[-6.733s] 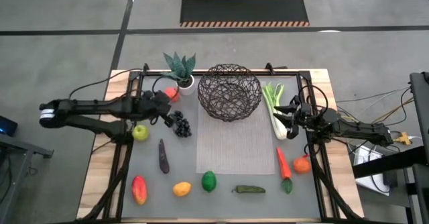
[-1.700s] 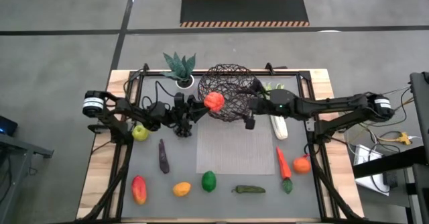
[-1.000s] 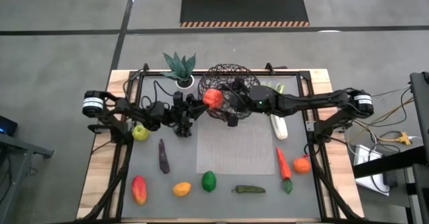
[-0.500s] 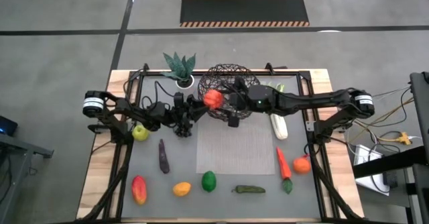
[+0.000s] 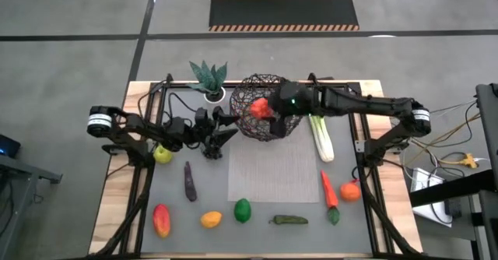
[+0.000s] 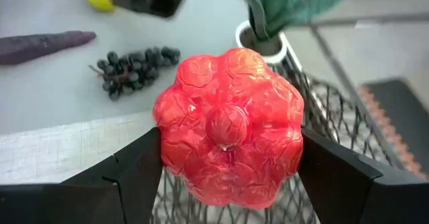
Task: Build produce basket
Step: Put the orange pumpkin into the black wire basket
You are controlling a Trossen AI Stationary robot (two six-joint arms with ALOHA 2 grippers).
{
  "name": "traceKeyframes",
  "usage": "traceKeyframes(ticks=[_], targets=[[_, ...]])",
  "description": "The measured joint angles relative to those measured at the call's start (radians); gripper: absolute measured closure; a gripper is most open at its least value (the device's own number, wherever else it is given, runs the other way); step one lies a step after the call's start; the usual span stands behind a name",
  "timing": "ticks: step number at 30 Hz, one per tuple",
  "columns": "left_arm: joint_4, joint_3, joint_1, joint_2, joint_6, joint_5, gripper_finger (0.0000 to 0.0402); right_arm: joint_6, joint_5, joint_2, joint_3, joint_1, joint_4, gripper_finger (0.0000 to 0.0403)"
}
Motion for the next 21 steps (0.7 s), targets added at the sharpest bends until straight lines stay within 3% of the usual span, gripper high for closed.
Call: traceKeyframes(ticks=[8,21], targets=[[-0.005,-0.014,0.000,-0.068,0.025,0.029,0.0116,0.116,-0.212,0.110,0.053,-0.182,-0.096,0.0117],[-0.002,-0.012,0.000,-0.089,0.026,0.040,0.0116,0.306,-0.214,0.391,0.100,-0.329,-0.005,0.0117]])
